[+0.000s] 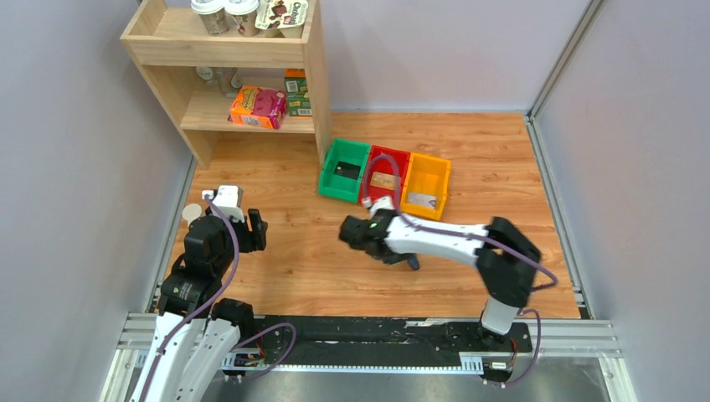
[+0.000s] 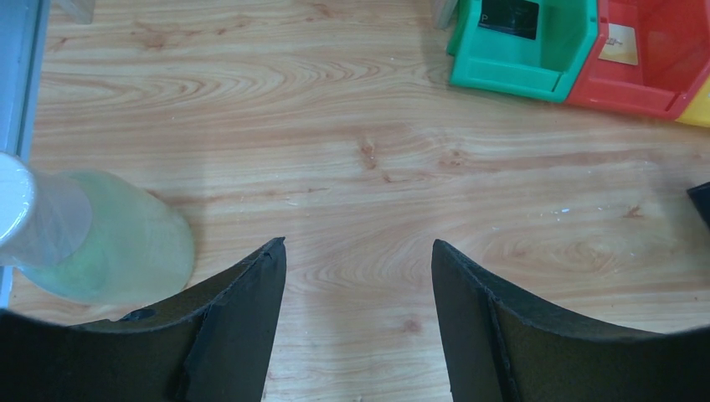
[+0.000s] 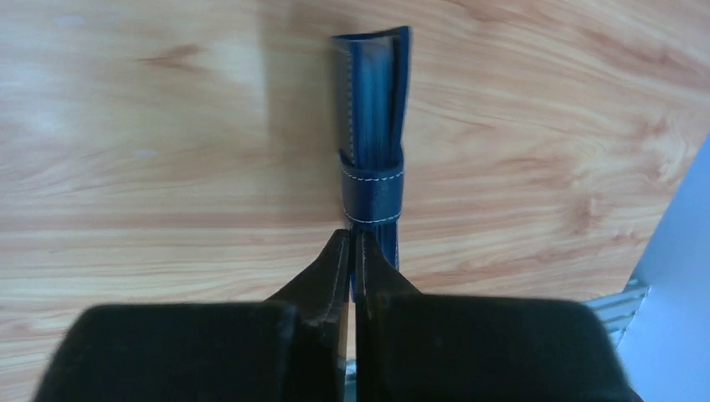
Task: Take the credit cards out of the card holder
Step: Place the card holder at the center of the board.
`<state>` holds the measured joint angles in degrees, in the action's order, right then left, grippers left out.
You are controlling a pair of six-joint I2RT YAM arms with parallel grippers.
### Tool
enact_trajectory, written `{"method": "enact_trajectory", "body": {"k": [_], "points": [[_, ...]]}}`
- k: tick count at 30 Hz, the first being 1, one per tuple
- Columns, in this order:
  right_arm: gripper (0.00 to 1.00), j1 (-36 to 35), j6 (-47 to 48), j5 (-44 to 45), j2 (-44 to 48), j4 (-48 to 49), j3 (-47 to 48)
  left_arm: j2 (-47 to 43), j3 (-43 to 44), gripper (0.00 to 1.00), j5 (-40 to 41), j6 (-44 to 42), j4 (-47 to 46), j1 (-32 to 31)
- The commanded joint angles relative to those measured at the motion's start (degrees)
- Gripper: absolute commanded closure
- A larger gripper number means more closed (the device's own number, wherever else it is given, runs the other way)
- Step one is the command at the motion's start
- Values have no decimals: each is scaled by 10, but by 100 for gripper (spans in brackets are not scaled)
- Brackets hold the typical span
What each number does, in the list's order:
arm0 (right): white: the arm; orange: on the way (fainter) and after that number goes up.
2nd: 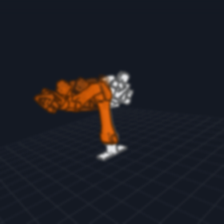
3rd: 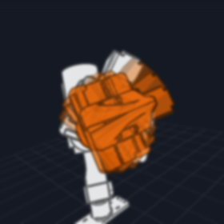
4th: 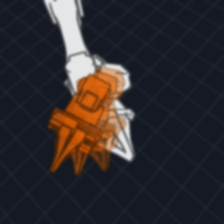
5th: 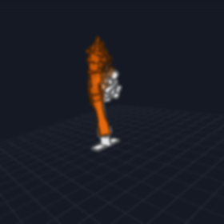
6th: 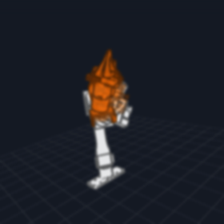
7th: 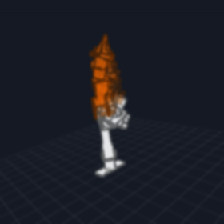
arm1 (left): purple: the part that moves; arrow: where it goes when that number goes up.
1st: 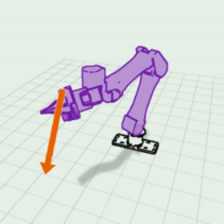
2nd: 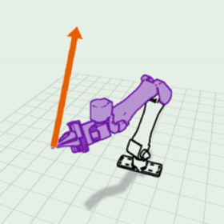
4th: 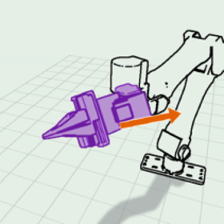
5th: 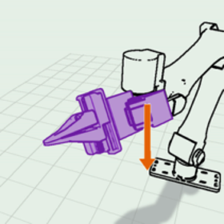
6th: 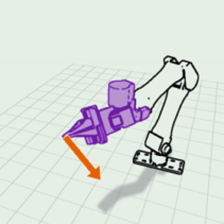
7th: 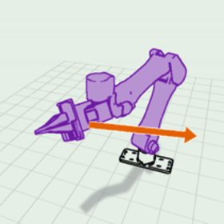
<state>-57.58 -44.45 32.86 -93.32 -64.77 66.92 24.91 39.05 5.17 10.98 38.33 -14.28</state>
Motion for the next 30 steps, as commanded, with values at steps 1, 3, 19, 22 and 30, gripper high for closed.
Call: {"method": "enact_trajectory", "body": {"k": [1, 3, 19, 22, 30], "points": [[84, -116, -25, 78, -130, -57, 130, 0, 4, 28, 5, -3, -10, -5], [48, -147, 7, 63, -164, -45, 180, -1, 6, 28, 5, -3, -9, -7], [12, 49, 163, -262, 108, 214, -67, 123, 61, 27, -96, 75, 19, -8], [12, 148, 172, -355, 171, 285, -164, 166, 60, 27, -131, 95, 4, -21], [26, 230, 159, -485, 177, 417, -265, 244, 43, 27, -99, 189, -54, -127]]}}
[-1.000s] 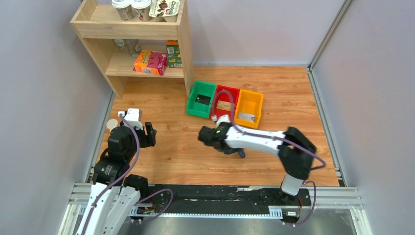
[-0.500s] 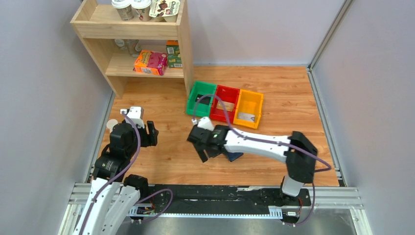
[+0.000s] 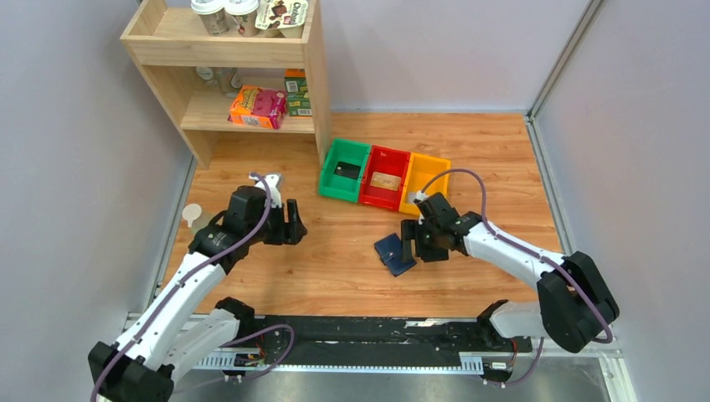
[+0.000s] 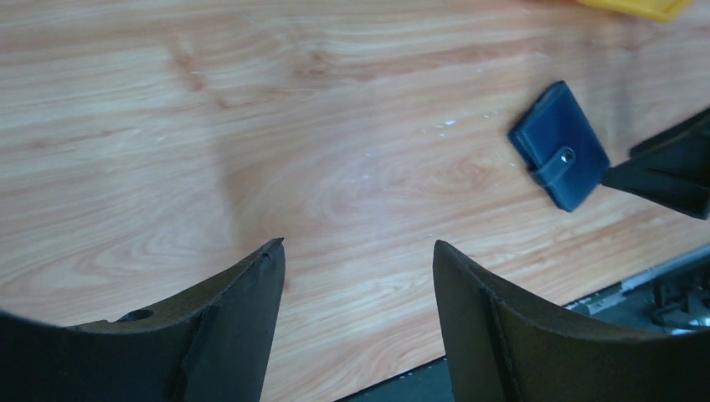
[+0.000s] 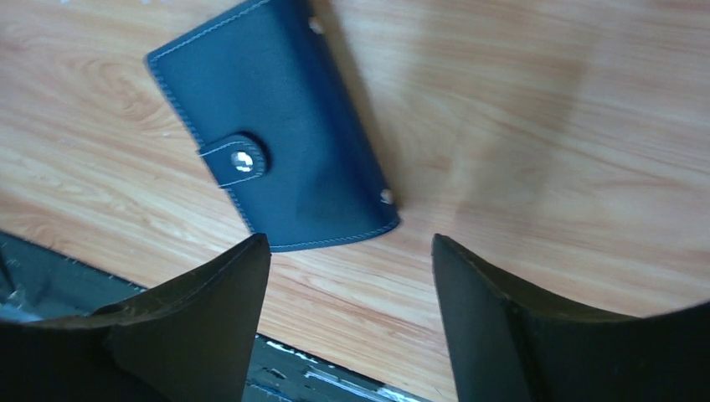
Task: Take the credit cards out of the card holder
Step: Place the card holder at the center of the board, then open the card holder at the center of the board.
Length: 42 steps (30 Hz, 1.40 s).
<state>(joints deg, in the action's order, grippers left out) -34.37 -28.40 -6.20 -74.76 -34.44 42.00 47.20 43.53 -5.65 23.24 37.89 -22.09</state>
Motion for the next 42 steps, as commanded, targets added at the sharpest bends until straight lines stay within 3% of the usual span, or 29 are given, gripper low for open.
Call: {"method": "enact_trajectory", "body": {"k": [1, 4, 11, 15, 29, 37, 42], "points": [[30, -2, -15, -105, -21, 135, -24, 27, -5, 28, 14, 73, -61, -59], [39, -24, -56, -130, -43, 198, -39, 58, -11, 29, 34, 105, -79, -99], [43, -94, -87, -88, -65, 209, -3, 116, -10, 32, 55, 132, -109, -146], [41, -68, -117, -23, -19, 196, -25, 142, -6, 34, 55, 141, -129, -168], [48, -10, -204, -58, -76, 333, -83, 263, 60, 37, 55, 115, -171, -205], [50, 7, -198, -74, -112, 352, -93, 339, 108, 39, 46, 91, -173, -226], [48, 7, -195, -69, -88, 346, -100, 382, 139, 39, 50, 80, -164, -242]]}}
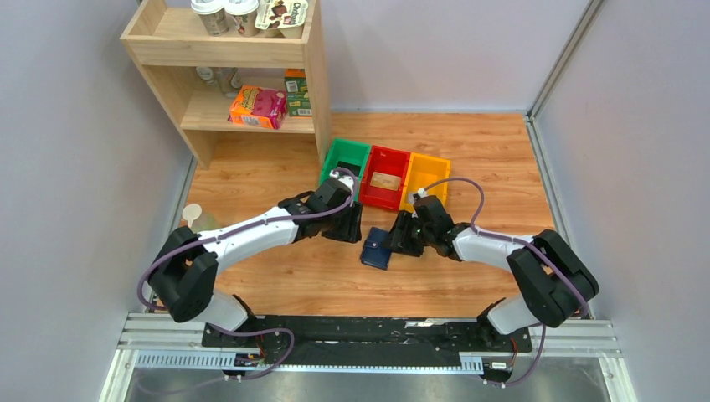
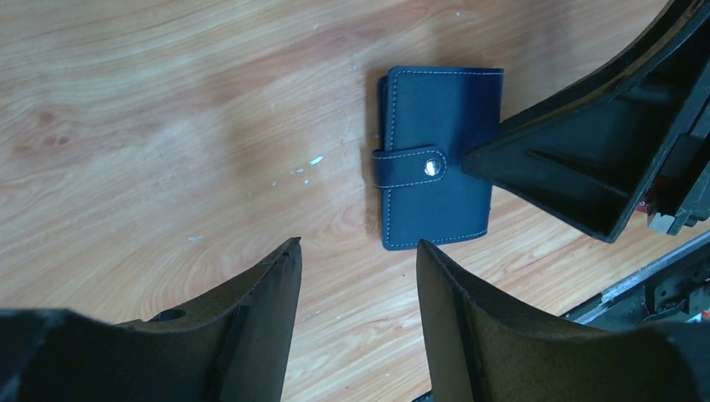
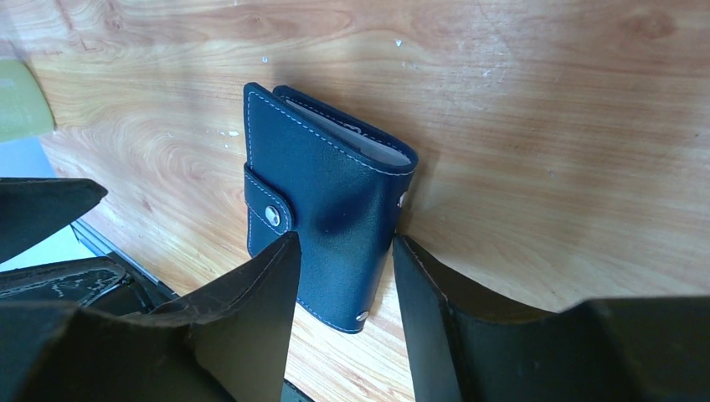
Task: Take the credit cards out of the card holder
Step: Open the card holder at the center of the board.
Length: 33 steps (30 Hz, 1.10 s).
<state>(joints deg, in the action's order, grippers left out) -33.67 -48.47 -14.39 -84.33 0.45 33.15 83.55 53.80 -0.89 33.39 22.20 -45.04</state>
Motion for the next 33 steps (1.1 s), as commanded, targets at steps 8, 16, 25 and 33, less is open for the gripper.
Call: {"method": "enact_trajectory", "body": {"k": [8, 16, 25, 33], "points": [[78, 2, 18, -18, -66, 23, -6, 83, 80, 46, 7, -31, 6, -38], [100, 1, 20, -20, -54, 21, -10, 136, 122, 63, 50, -27, 46, -70], [100, 0, 22, -20, -63, 18, -7, 189, 165, 62, 85, -24, 71, -91], [100, -1, 25, -16, -65, 12, -5, 235, 188, 62, 109, -22, 118, -112]]}}
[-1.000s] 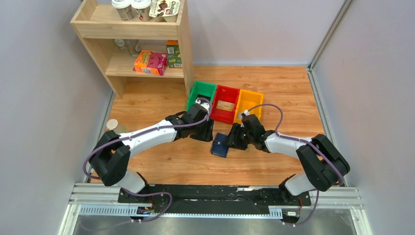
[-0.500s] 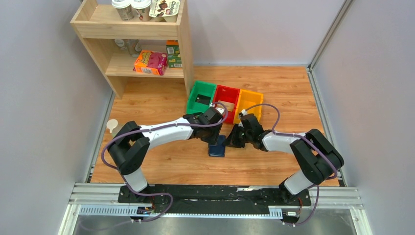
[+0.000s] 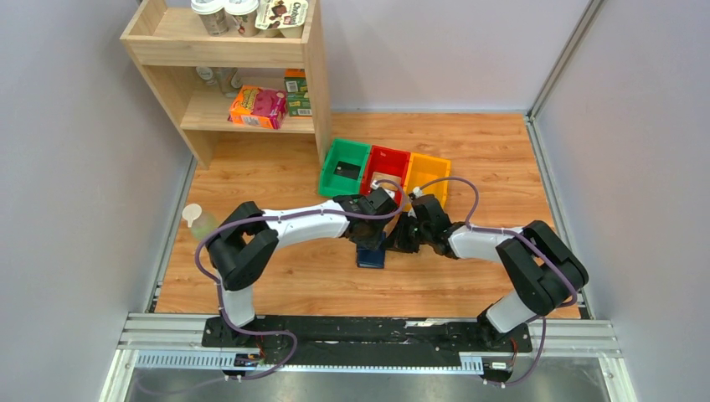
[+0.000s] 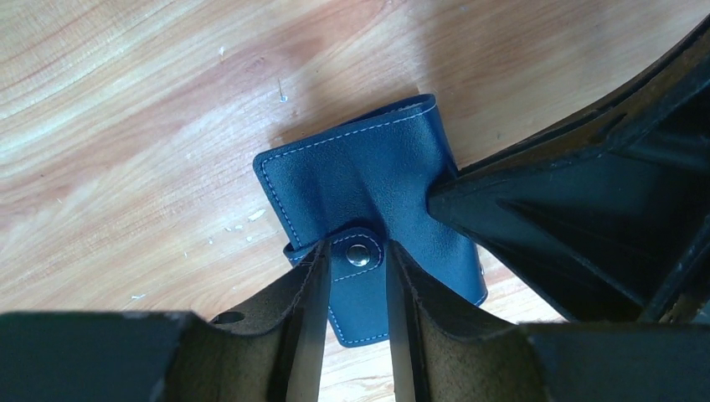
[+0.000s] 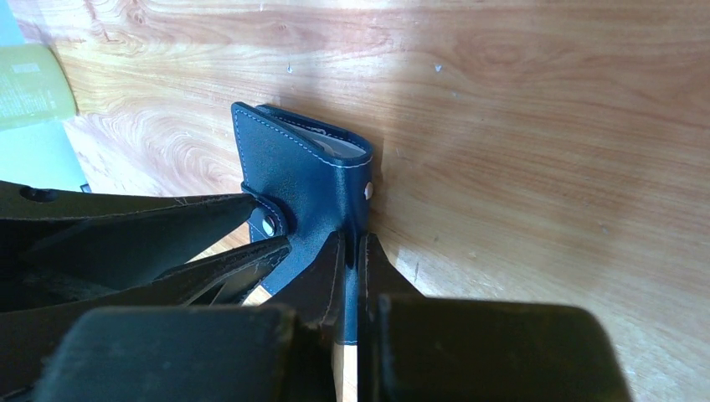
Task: Take the credit cards out of the card holder
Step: Open the card holder at the center of the board.
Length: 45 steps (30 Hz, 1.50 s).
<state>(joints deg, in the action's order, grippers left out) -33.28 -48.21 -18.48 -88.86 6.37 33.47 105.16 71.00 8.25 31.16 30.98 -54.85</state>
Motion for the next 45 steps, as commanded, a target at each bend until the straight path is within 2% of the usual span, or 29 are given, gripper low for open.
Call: {"method": "enact_trajectory", "body": {"k": [1, 6, 8, 15, 20, 27, 29, 34, 38, 40, 41, 43, 45], "points": [[100, -5, 22, 26, -19, -47, -9, 21, 15, 62, 23, 3, 34, -19], [100, -5, 23, 29, -21, -49, -10, 42, 22, 62, 53, 1, 66, -35], [100, -5, 23, 28, -22, -48, -9, 52, 31, 65, 67, 0, 82, -39], [100, -6, 25, 27, -22, -49, -10, 11, 24, 99, 110, -1, 76, -40], [100, -6, 31, 27, -21, -51, -10, -69, -2, 100, 130, 2, 54, -37], [100, -6, 62, 39, -16, -88, 6, -192, -142, 100, 93, 32, -52, 7], [92, -10, 76, 53, -11, -111, 20, -229, -195, 100, 66, 50, -87, 19], [50, -41, 117, 123, 10, -205, 82, -270, -312, 100, 23, 116, -194, 36], [30, -71, 135, 182, 20, -268, 131, -299, -350, 100, 7, 145, -238, 39], [23, -79, 142, 214, 28, -292, 149, -320, -357, 84, 10, 141, -250, 39], [21, -79, 143, 223, 32, -301, 153, -332, -357, 72, 12, 136, -253, 39], [18, -79, 144, 242, 44, -313, 156, -338, -350, 58, 10, 123, -256, 39], [16, -78, 145, 252, 55, -319, 153, -332, -323, 49, 5, 107, -247, 39]]}}
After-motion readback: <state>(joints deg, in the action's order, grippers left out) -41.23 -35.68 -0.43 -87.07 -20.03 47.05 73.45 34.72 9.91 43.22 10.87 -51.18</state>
